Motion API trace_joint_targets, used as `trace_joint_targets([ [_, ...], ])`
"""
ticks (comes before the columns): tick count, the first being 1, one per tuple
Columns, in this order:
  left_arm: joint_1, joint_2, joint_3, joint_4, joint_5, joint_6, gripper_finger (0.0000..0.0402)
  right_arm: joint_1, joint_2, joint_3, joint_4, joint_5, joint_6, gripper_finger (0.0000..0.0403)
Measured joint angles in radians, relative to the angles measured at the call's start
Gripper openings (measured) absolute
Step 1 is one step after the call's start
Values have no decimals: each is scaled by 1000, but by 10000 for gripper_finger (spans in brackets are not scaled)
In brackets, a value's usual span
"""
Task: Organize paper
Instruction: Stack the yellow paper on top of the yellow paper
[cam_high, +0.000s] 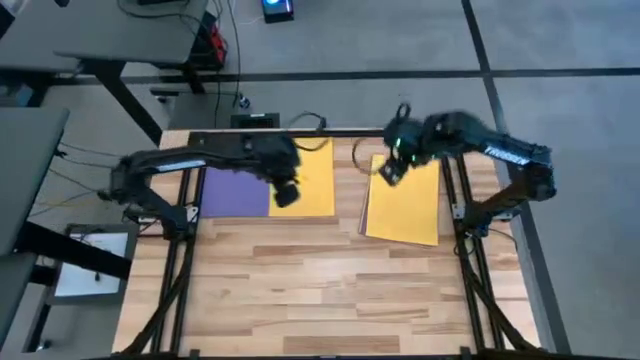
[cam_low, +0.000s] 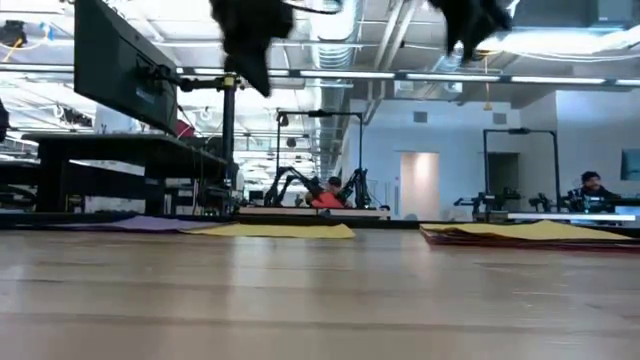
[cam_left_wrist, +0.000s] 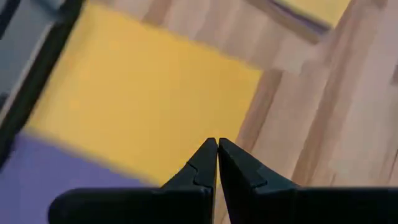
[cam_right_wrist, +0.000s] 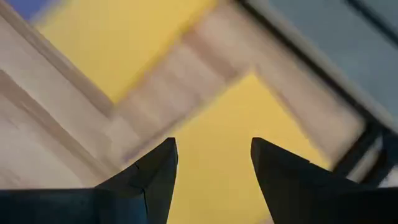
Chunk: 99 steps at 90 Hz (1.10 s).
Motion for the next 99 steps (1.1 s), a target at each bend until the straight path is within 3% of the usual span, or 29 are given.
trace_joint_targets([
  [10,-13,85,0,107,75,-28,0,45,-54,-310,221,-58,67,194],
  [19,-38,148,0,140,116,-55,0,105,-86,-548,541,-112,128,194],
  [33,-98,190,0,126,122,-117,0,168,-23,-769,878,-134,249,194],
  [60,-191,181,0,124,120,-236,0,248,110,-818,1034,-148,270,194],
  [73,-216,182,0,124,120,-246,0,293,139,-818,1172,-263,244,194],
  [86,-224,182,0,124,119,-245,0,333,146,-817,1371,-449,138,194],
  [99,-224,182,0,138,119,-243,0,331,84,-817,1394,-469,114,194],
])
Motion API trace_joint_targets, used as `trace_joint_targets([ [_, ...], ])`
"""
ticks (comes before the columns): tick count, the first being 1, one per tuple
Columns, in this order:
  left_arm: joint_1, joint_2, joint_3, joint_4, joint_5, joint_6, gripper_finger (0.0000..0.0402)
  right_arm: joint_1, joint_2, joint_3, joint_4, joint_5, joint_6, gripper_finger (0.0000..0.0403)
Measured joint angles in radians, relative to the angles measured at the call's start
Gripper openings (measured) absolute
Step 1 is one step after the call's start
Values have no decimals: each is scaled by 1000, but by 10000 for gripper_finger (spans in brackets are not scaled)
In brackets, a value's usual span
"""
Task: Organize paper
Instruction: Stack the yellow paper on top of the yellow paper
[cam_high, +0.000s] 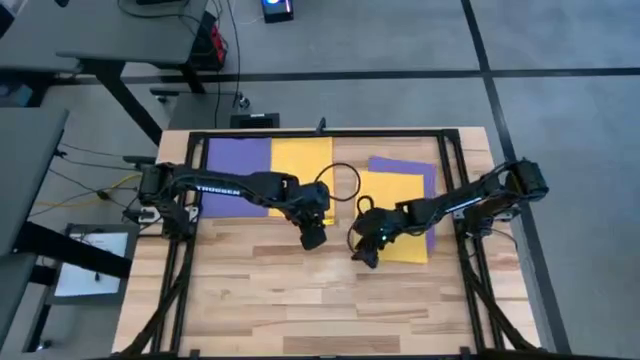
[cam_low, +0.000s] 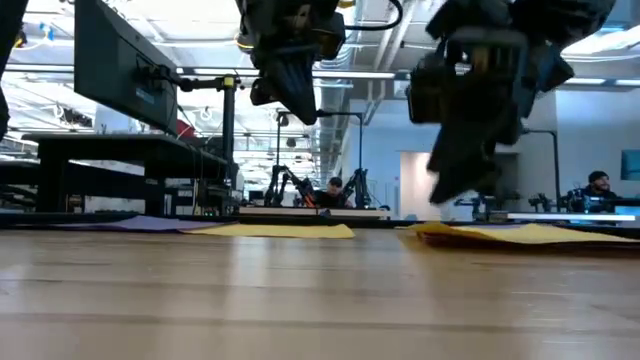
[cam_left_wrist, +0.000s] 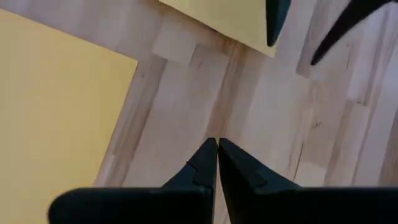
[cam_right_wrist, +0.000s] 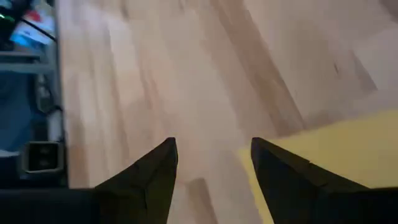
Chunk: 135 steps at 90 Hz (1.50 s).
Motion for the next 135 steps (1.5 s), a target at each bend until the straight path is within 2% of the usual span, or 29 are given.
trace_joint_targets([
  [12,0,6,0,80,-1,-6,0,-20,-126,0,-156,20,92,194],
  [22,-9,26,0,186,-3,-65,0,19,-251,0,-380,92,288,194],
  [30,-15,46,0,274,-2,-145,3,115,-339,0,-520,183,489,194],
  [39,-25,93,3,346,11,-254,22,256,-397,0,-594,310,682,194],
  [49,-40,170,0,365,97,-385,61,395,-407,0,-609,414,815,194],
  [58,-54,250,-2,423,153,-501,102,467,-385,0,-628,432,832,194],
  [72,-68,349,0,596,159,-638,138,547,-353,-1,-666,443,792,194],
  [78,-73,384,1,678,148,-689,141,576,-349,-1,-661,446,772,194],
  [99,-87,465,5,812,83,-832,143,643,-352,0,-735,450,748,194],
  [119,-87,435,4,719,79,-836,142,673,-379,-1,-764,451,748,194],
  [135,-89,440,5,786,22,-867,140,667,-381,-1,-761,478,750,194],
])
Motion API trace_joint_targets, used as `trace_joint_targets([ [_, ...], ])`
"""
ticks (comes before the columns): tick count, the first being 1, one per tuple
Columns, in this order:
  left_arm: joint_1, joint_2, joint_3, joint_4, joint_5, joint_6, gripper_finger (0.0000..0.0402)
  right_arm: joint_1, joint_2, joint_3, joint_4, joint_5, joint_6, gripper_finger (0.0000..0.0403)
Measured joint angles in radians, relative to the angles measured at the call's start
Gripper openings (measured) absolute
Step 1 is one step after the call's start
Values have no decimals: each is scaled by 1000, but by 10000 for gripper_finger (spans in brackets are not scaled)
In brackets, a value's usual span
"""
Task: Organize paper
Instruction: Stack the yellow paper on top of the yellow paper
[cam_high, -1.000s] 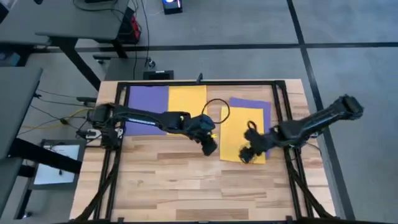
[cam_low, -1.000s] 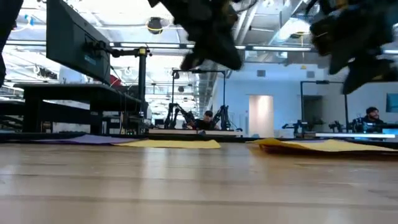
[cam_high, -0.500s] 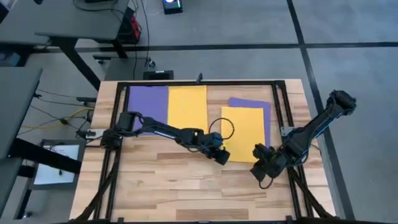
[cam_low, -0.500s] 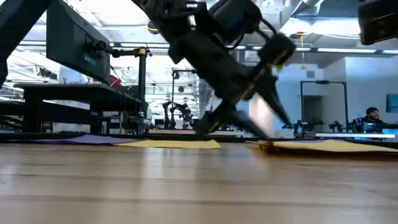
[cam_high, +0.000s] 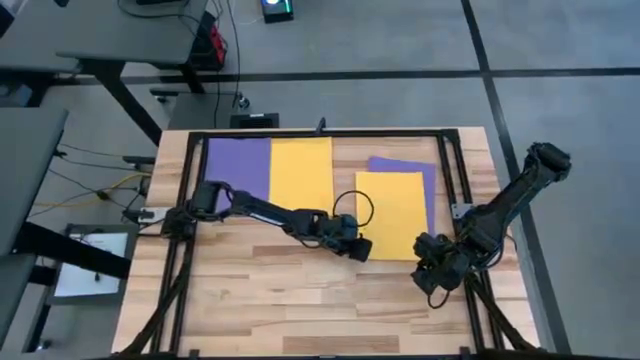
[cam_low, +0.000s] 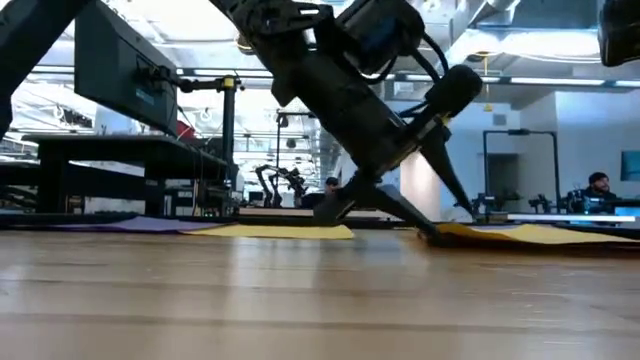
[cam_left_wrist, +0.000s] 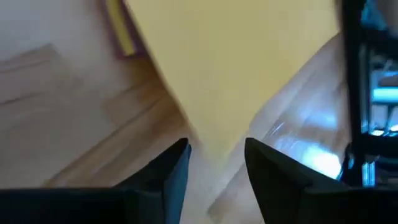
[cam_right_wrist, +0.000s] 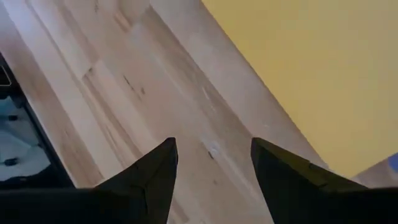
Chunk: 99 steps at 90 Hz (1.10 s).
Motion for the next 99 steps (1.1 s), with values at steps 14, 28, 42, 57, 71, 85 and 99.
trace_joint_targets([
  [14,-1,25,0,42,-7,-39,140,-8,0,0,4,2,1,194],
  [28,-2,25,0,40,-101,-37,134,-7,0,0,7,2,5,194],
  [42,6,25,0,51,-109,9,55,-9,0,0,6,2,5,194],
  [57,5,19,0,0,-44,91,4,-19,0,0,2,13,-3,194],
  [71,2,-103,0,-249,-8,180,0,-32,0,0,0,19,-21,194],
  [85,16,-290,2,-613,-127,289,0,-64,0,0,14,44,-48,194],
  [99,96,-434,-27,-859,-279,371,0,-152,0,0,27,48,-59,194],
])
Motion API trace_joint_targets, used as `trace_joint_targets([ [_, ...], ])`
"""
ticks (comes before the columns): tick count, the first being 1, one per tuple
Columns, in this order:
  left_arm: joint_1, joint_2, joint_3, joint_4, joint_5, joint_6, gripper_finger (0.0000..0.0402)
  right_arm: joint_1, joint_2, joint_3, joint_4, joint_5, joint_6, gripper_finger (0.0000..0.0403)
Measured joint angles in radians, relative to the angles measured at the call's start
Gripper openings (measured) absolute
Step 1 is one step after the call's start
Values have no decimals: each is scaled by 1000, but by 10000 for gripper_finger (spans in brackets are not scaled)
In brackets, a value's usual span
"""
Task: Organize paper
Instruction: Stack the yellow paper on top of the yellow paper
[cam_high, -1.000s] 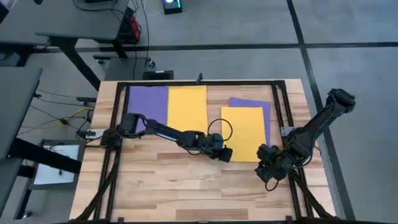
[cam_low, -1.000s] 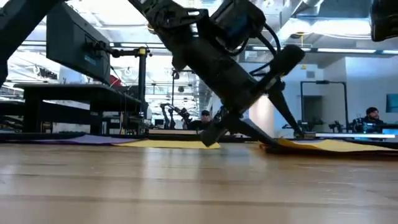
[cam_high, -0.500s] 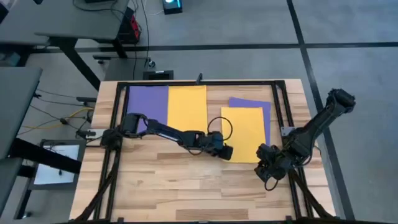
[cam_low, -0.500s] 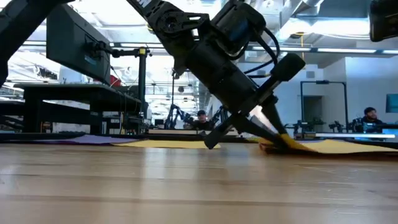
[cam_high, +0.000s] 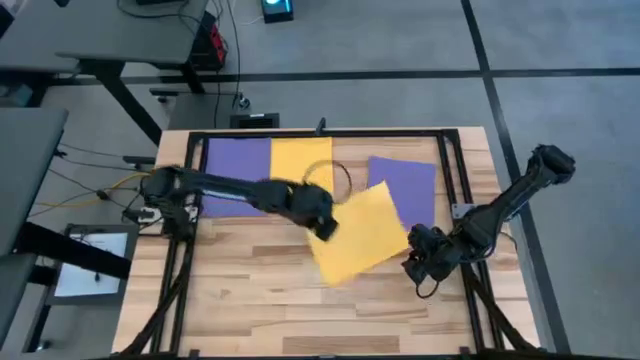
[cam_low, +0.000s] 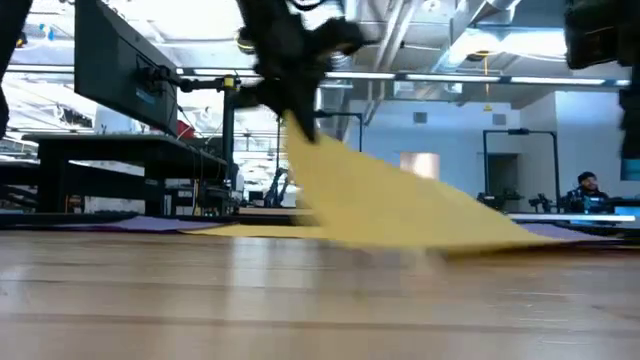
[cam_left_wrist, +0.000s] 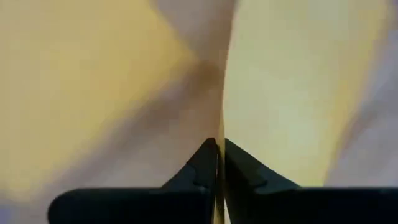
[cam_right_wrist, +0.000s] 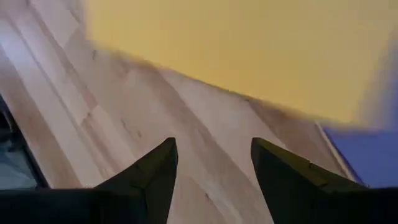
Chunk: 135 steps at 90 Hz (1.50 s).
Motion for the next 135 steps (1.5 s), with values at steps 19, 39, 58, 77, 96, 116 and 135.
trace_joint_targets([
  [19,115,-214,-395,407,33,-130,0,-167,0,0,73,2,-10,194],
  [39,173,-470,-721,767,128,-178,0,-339,18,0,190,48,-42,194],
  [58,160,-638,-779,745,89,-195,0,-491,93,0,211,-31,-74,194],
  [77,168,-715,-781,718,-31,-245,0,-450,186,1,445,-223,-185,194],
  [96,161,-714,-781,724,-40,-282,0,-522,411,22,629,-296,-370,194],
  [116,160,-712,-781,726,-41,-311,0,-598,601,155,603,-329,-634,186],
  [135,124,-713,-781,722,-42,-352,0,-696,719,259,474,-382,-885,166],
])
